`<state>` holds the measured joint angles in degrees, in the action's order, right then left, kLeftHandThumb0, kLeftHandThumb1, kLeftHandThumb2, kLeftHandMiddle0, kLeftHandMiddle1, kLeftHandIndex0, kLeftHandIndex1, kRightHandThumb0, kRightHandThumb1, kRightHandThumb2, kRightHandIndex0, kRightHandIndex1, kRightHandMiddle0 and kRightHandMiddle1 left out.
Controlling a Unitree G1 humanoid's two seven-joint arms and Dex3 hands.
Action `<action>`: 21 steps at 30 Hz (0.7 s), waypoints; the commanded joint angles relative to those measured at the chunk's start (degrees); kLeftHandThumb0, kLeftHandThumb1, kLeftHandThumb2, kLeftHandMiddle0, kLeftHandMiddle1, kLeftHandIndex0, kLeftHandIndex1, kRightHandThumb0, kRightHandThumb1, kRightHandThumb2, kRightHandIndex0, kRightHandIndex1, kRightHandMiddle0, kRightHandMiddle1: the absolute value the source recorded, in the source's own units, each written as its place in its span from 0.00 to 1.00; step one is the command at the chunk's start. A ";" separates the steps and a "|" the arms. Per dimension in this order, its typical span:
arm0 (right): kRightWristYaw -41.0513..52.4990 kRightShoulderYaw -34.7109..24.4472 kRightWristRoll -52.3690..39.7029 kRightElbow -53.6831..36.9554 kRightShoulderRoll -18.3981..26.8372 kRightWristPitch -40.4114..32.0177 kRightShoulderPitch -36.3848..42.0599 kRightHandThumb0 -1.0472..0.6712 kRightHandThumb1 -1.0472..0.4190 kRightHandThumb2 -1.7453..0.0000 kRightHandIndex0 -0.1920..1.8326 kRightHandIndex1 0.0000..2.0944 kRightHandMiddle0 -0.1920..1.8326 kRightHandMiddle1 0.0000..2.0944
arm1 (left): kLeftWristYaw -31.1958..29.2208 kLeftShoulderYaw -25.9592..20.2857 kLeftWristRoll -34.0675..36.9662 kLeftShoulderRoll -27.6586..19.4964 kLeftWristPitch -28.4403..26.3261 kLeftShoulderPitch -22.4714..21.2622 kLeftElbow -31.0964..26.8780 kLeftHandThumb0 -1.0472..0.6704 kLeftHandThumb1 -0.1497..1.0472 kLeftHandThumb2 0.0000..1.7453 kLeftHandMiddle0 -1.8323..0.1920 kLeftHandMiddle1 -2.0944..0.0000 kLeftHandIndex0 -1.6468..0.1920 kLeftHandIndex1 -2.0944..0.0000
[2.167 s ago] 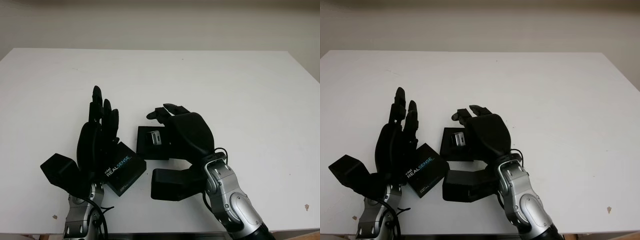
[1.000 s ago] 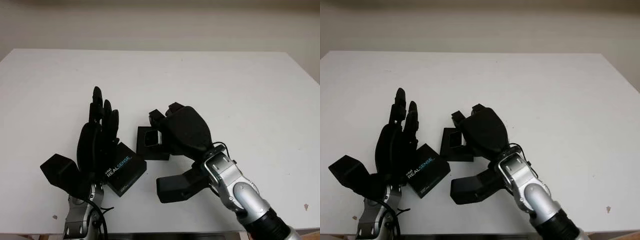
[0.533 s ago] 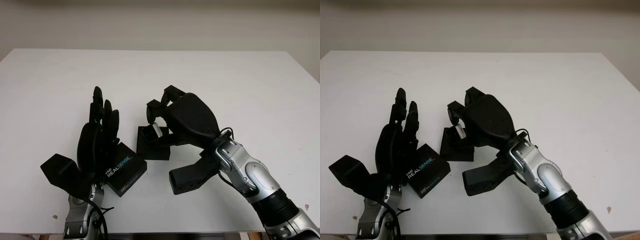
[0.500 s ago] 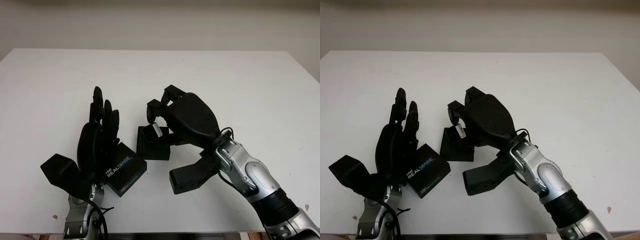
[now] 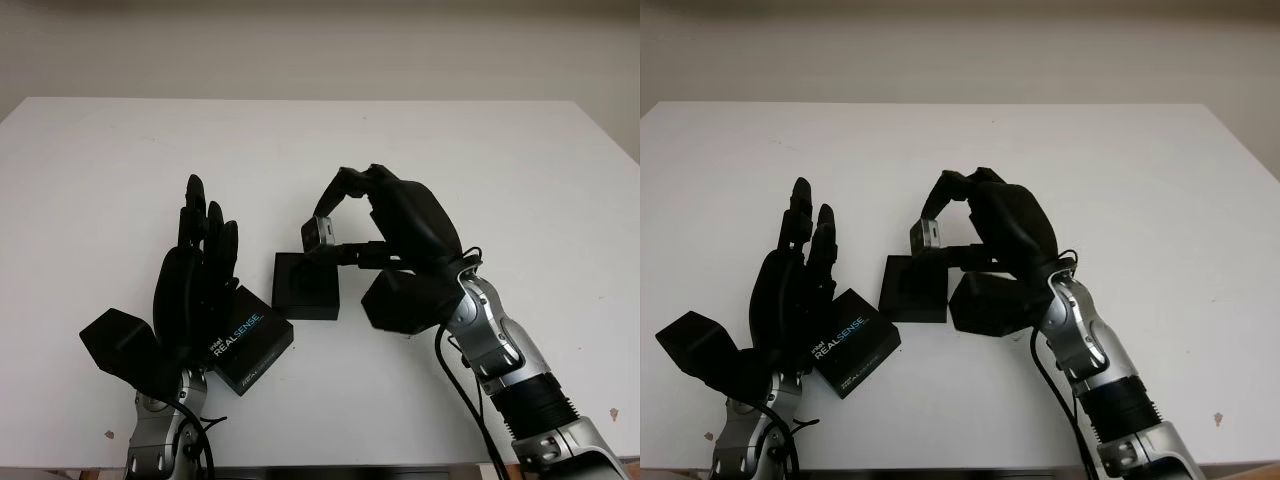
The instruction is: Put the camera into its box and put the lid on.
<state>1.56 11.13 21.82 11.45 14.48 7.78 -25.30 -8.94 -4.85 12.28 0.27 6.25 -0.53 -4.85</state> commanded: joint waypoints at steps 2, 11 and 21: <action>3.70 -2.05 -4.60 -1.74 -1.47 -5.59 1.03 0.35 0.02 0.97 0.16 0.38 0.30 0.78 | 0.05 0.15 -0.40 -0.43 -0.28 0.89 0.18 0.17 1.00 0.22 1.00 1.00 1.00 1.00; 10.93 -6.14 -17.95 -6.96 -6.20 -21.79 4.06 0.34 0.01 0.97 0.19 0.27 0.33 0.78 | -0.03 0.19 -0.09 -0.47 -0.58 0.93 -0.07 0.17 1.00 0.22 1.00 1.00 1.00 1.00; 13.62 -4.87 -21.99 -8.88 -7.19 -26.94 6.89 0.34 0.01 0.97 0.20 0.23 0.31 0.77 | -0.19 0.10 0.39 -0.38 -0.84 0.86 0.01 0.17 1.00 0.21 1.00 1.00 1.00 1.00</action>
<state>15.01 5.83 -0.28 3.57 7.36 -19.95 -18.64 -9.09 -4.85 12.40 -0.05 5.89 -0.43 -5.05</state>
